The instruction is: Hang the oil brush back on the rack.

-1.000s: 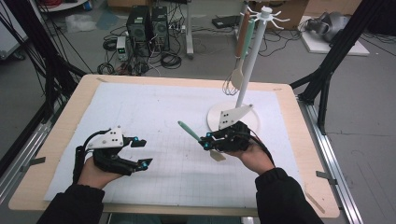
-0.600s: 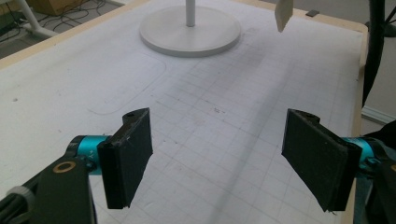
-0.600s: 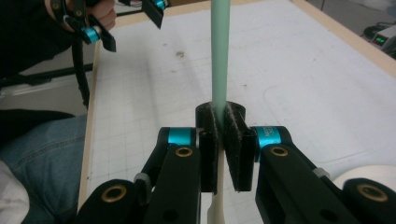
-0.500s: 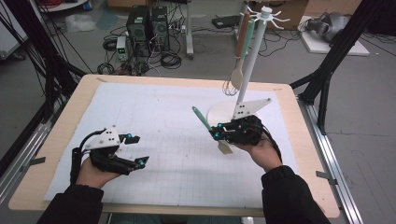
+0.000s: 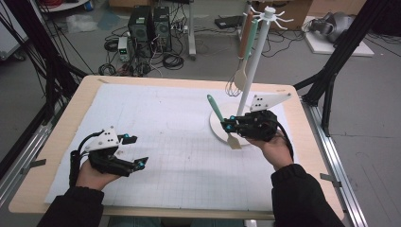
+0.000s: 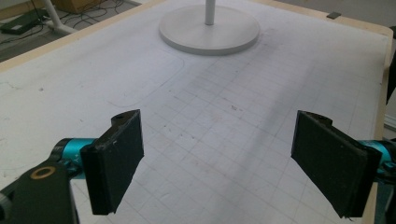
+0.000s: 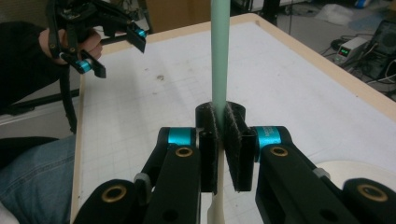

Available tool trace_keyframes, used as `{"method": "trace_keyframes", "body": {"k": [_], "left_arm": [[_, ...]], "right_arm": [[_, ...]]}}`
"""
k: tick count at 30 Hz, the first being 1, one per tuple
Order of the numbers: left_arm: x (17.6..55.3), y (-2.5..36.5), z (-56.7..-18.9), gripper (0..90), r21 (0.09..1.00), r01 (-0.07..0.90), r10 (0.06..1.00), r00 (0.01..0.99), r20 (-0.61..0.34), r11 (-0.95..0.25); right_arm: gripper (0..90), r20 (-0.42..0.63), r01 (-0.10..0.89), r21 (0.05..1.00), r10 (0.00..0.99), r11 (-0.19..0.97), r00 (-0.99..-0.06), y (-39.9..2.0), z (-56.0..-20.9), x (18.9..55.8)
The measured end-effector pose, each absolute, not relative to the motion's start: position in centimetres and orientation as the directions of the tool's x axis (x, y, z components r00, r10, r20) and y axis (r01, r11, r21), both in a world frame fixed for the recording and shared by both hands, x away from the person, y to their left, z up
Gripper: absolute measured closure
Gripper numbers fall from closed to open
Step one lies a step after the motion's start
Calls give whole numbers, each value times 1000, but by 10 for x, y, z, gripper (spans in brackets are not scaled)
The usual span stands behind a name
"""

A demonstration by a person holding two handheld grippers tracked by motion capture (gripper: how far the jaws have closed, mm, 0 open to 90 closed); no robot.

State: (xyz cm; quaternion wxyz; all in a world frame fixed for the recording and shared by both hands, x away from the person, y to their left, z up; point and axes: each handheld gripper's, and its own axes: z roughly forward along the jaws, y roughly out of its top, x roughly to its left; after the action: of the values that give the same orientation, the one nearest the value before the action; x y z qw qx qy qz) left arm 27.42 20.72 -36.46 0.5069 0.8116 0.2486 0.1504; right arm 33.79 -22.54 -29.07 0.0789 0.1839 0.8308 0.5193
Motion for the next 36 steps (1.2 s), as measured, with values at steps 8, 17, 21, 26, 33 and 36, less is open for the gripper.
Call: {"method": "trace_keyframes", "body": {"k": [8, 17, 21, 26, 33, 36], "left_arm": [[274, 207, -366, 172, 895, 252, 557, 830, -4, -368], [273, 208, -368, 174, 896, 248, 563, 827, 2, -367], [273, 209, -369, 174, 895, 249, 563, 826, 2, -369], [273, 210, -370, 174, 894, 251, 567, 824, 4, -371], [272, 210, -371, 174, 893, 258, 575, 818, 1, -368], [271, 212, -371, 174, 892, 256, 579, 815, 9, -373]], "right_arm": [[844, 68, 230, 907, 418, 351, -906, -234, -282, 341], [844, 103, 247, 933, 463, 261, -880, -251, -278, 343], [844, 115, 256, 938, 490, 233, -864, -258, -275, 343], [844, 104, 253, 939, 511, 232, -853, -261, -268, 344], [844, 95, 242, 945, 526, 218, -845, -264, -256, 345], [844, 93, 238, 948, 530, 212, -843, -266, -250, 345]]}}
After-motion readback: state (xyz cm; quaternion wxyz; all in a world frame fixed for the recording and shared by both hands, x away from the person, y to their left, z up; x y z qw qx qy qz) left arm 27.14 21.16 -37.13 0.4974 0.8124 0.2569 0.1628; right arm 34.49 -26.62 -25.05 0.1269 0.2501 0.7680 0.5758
